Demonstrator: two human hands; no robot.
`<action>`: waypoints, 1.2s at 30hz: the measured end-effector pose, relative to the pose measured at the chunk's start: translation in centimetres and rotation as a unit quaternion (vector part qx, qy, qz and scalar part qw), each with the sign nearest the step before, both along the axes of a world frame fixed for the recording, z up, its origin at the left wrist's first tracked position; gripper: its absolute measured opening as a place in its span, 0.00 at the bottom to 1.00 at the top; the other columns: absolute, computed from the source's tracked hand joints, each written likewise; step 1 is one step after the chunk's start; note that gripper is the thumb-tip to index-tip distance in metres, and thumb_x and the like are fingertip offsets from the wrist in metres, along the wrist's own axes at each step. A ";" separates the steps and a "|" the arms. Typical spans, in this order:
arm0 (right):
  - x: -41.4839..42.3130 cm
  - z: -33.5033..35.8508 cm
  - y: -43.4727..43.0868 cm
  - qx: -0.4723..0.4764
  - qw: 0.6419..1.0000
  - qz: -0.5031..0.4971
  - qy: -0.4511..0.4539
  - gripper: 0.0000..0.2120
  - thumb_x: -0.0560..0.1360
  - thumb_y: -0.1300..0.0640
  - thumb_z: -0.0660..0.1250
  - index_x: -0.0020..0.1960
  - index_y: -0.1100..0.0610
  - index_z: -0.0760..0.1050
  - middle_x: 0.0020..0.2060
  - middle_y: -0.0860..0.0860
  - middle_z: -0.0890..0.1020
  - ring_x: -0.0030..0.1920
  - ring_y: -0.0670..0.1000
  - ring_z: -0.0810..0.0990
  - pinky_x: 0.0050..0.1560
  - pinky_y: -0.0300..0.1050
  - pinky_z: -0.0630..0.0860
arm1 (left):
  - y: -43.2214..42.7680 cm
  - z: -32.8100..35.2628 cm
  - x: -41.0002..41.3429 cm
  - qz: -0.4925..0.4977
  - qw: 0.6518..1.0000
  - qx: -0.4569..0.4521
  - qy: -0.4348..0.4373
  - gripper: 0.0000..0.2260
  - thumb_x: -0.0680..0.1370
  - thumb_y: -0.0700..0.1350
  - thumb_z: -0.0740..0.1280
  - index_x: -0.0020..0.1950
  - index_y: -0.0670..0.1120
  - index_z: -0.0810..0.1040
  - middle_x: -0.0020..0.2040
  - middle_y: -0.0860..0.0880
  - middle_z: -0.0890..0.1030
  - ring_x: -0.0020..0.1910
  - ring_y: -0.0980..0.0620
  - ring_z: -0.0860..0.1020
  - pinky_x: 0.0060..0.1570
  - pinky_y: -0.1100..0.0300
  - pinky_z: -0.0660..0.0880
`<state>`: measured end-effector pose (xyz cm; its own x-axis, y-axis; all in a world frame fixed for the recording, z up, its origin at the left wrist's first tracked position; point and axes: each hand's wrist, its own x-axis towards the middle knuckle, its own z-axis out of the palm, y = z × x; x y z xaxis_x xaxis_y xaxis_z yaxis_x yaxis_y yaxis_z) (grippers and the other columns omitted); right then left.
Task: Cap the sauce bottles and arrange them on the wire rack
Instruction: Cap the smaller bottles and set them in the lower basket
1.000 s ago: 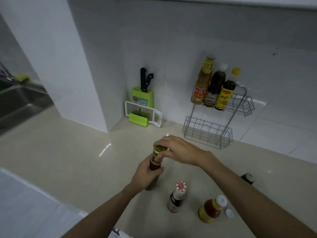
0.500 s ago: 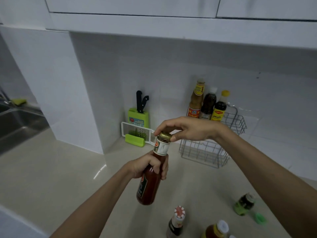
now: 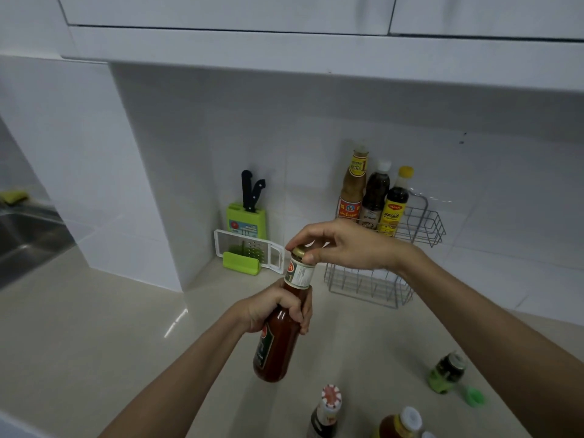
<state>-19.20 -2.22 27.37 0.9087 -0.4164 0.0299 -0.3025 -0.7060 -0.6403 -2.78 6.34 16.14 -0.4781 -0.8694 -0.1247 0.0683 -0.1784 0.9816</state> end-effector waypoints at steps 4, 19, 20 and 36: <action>0.2 -0.6 1.4 -0.214 0.977 0.009 0.005 0.15 0.79 0.40 0.56 0.58 0.48 0.71 0.45 0.41 0.79 0.42 0.37 0.77 0.40 0.36 0.73 | 0.2 0.4 0.2 -0.049 0.999 0.009 0.018 0.07 0.56 0.36 0.63 0.32 0.40 0.71 0.28 0.43 0.76 0.28 0.45 0.75 0.39 0.55 0.73; 0.4 -4.1 1.8 -0.350 0.933 -0.086 -0.004 0.15 0.78 0.38 0.47 0.43 0.49 0.56 0.24 0.49 0.69 0.24 0.51 0.67 0.29 0.46 0.62 | 0.2 0.4 -1.1 0.105 0.978 -0.090 -0.156 0.03 0.58 0.33 0.66 0.29 0.37 0.75 0.28 0.40 0.78 0.28 0.44 0.75 0.35 0.55 0.73; -0.1 -3.5 2.0 -0.380 0.924 -0.033 -0.012 0.15 0.78 0.38 0.47 0.44 0.49 0.56 0.24 0.48 0.69 0.23 0.51 0.66 0.27 0.44 0.62 | 0.4 1.0 -0.8 0.017 0.990 -0.075 -0.119 0.04 0.58 0.32 0.64 0.30 0.37 0.74 0.28 0.40 0.78 0.29 0.44 0.75 0.35 0.57 0.73; 3.0 -5.7 1.8 -0.354 0.878 -0.244 0.211 0.13 0.76 0.58 0.62 0.60 0.60 0.70 0.50 0.58 0.75 0.50 0.64 0.77 0.38 0.53 0.66 | -1.3 -2.8 -3.8 0.367 0.875 -0.058 -0.311 0.07 0.58 0.51 0.69 0.31 0.50 0.79 0.27 0.51 0.83 0.28 0.52 0.82 0.34 0.57 0.79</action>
